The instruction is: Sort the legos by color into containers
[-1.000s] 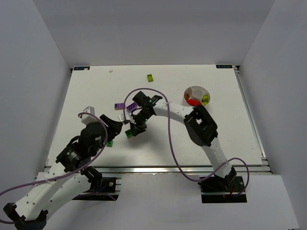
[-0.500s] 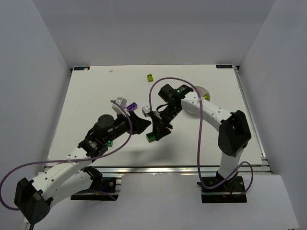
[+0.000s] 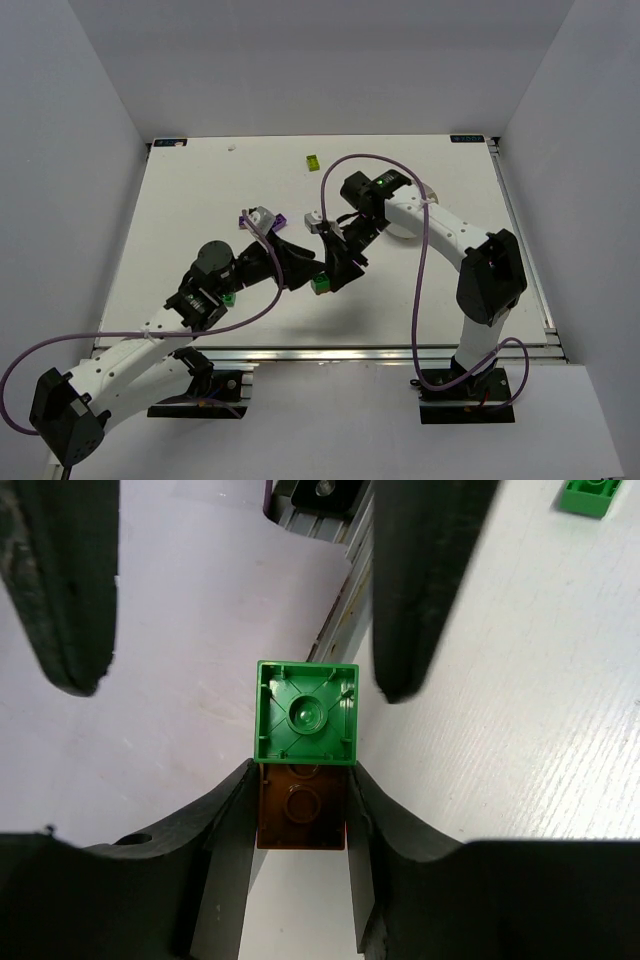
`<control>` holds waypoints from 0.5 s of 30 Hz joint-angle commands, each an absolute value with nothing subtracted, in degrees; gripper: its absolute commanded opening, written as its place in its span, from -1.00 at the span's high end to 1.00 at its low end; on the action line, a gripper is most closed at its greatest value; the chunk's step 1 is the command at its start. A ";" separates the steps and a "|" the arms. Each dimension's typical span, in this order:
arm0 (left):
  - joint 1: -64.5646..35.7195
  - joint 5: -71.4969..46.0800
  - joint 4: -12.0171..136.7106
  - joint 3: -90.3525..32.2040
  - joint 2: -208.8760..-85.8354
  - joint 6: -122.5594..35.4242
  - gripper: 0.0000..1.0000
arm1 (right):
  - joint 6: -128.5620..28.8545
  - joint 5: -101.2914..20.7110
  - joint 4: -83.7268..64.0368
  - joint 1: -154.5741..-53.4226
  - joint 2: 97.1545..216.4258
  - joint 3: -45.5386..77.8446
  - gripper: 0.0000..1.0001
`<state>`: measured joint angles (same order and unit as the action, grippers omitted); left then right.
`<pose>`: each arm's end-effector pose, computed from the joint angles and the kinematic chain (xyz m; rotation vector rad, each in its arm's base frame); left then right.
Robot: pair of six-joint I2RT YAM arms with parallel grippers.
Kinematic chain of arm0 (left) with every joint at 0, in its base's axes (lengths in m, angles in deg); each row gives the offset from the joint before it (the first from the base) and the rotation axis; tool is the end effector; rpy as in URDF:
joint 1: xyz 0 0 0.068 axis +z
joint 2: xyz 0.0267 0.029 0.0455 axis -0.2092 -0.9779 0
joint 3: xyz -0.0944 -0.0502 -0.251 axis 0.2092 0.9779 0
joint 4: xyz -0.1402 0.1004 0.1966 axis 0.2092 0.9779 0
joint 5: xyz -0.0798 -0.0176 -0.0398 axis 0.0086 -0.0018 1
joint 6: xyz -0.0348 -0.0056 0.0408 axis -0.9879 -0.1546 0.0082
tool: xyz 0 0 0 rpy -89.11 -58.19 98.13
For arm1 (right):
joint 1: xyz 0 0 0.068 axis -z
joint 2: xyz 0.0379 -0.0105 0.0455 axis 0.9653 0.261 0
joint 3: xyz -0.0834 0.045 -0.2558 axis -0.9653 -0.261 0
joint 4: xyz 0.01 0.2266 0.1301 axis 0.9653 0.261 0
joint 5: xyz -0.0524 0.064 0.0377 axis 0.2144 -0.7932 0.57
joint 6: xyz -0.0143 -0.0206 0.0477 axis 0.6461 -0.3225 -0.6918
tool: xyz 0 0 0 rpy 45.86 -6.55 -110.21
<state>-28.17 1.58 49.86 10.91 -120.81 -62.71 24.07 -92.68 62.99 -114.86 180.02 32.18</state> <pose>0.1478 -0.1429 0.2956 0.4744 1.6945 -1.2476 0.2436 0.2446 0.2827 -2.0337 1.4408 1.3795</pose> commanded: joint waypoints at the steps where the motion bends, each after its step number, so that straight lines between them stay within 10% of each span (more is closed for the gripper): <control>1: -28.44 3.90 51.08 11.63 -119.23 -60.64 -0.28 | 22.62 -95.32 64.44 -114.86 180.21 35.26 1.00; 15: -28.88 4.69 52.85 11.46 -122.05 -59.58 -0.26 | 21.56 -95.49 64.44 -114.69 179.42 37.90 1.00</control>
<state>-28.63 3.89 52.48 11.74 -122.17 -60.59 21.84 -93.71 63.16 -114.84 180.39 36.44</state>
